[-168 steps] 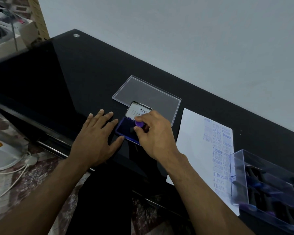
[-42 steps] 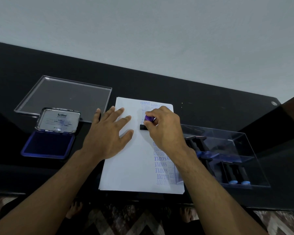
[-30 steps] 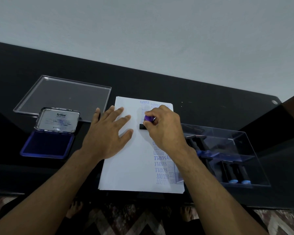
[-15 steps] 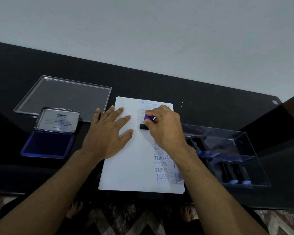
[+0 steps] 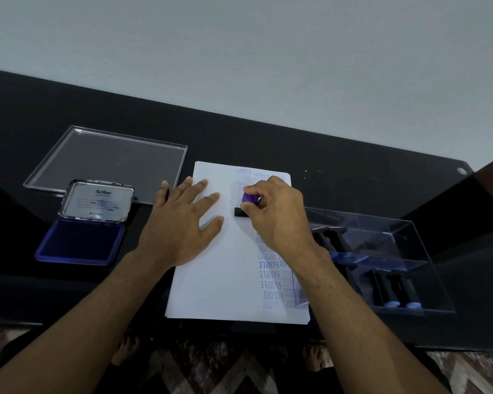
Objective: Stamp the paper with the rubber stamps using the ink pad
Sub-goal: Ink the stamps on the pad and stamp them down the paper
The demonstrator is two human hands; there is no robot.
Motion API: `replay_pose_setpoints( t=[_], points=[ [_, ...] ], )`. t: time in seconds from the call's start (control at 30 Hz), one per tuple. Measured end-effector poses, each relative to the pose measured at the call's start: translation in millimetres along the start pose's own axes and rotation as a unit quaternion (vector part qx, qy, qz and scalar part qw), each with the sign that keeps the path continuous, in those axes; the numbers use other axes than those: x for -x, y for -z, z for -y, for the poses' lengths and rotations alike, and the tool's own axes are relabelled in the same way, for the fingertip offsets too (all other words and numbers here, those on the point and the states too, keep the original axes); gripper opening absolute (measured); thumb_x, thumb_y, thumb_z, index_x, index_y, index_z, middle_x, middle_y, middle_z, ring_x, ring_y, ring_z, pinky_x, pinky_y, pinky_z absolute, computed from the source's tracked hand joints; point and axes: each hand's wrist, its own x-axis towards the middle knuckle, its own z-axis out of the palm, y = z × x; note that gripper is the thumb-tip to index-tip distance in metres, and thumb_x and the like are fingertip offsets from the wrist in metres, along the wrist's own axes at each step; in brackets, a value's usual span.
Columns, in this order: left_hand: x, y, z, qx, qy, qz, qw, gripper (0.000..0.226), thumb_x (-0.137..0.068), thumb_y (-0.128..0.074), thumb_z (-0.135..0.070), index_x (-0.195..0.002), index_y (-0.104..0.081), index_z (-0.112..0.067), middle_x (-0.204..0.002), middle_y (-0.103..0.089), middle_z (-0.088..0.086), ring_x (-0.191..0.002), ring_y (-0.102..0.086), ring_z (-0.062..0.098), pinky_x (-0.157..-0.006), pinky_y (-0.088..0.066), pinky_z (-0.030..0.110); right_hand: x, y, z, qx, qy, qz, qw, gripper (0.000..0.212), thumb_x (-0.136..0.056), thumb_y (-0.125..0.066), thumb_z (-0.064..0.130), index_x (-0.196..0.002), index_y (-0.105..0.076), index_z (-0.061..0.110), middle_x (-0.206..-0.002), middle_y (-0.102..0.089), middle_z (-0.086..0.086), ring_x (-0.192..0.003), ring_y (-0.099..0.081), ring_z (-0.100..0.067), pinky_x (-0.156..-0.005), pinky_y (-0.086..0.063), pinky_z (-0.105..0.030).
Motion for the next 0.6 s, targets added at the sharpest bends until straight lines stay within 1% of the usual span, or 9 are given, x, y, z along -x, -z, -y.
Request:
replay_pose_setpoints(
  t=[0.07,0.13,0.27,0.5,0.6],
  points=[
    [-0.1,0.6,-0.2,0.001,0.001,0.001,1.000,0.069,-0.094,-0.021,-0.069,-0.148,-0.047,-0.034,-0.162,-0.033,-0.002,-0.153,-0.020,0.021,-0.123,-0.008,0.058,-0.4,-0.1,0.3,-0.007,-0.004,0.000,1.000,0.030,-0.087,-0.073,0.022,-0.116,-0.071,0.017,-0.109,-0.064,0.004,-0.091,-0.061,-0.010,-0.089,-0.052,-0.022],
    [-0.3,0.8,-0.2,0.005,-0.001,-0.001,1.000,0.069,-0.094,-0.022,-0.069,-0.148,-0.048,-0.033,-0.162,-0.033,-0.001,-0.153,-0.020,0.021,-0.123,-0.008,0.058,-0.8,-0.4,0.5,-0.016,-0.010,-0.001,1.000,0.030,-0.087,-0.073,0.022,-0.117,-0.071,0.017,-0.110,-0.064,0.004,-0.092,-0.062,-0.010,-0.091,-0.053,-0.024],
    [-0.3,-0.3,0.2,0.001,-0.002,-0.001,1.000,0.068,-0.095,-0.023,-0.068,-0.148,-0.048,-0.034,-0.162,-0.034,-0.001,-0.153,-0.020,0.021,-0.123,-0.008,0.058,-0.3,-1.1,0.6,-0.021,-0.016,-0.006,1.000,0.030,-0.087,-0.073,0.022,-0.117,-0.071,0.017,-0.109,-0.064,0.005,-0.090,-0.062,-0.009,-0.088,-0.051,-0.019],
    [0.5,-0.2,-0.4,0.001,0.000,-0.006,1.000,0.068,-0.095,-0.023,-0.068,-0.147,-0.048,-0.034,-0.162,-0.034,-0.001,-0.153,-0.021,0.021,-0.123,-0.008,0.058,-0.9,-1.7,1.1,-0.023,-0.016,-0.008,1.000,0.029,-0.088,-0.073,0.022,-0.116,-0.072,0.017,-0.109,-0.064,0.004,-0.091,-0.062,-0.010,-0.089,-0.053,-0.022],
    [0.4,-0.8,-0.5,0.001,-0.001,-0.007,1.000,0.066,-0.095,-0.025,-0.067,-0.147,-0.049,-0.033,-0.161,-0.035,-0.001,-0.152,-0.022,0.022,-0.123,-0.009,0.058,-0.2,-1.5,0.4,-0.028,-0.014,-0.010,0.999,0.028,-0.088,-0.073,0.021,-0.116,-0.072,0.017,-0.108,-0.064,0.004,-0.090,-0.063,-0.010,-0.088,-0.052,-0.021]
  ],
)
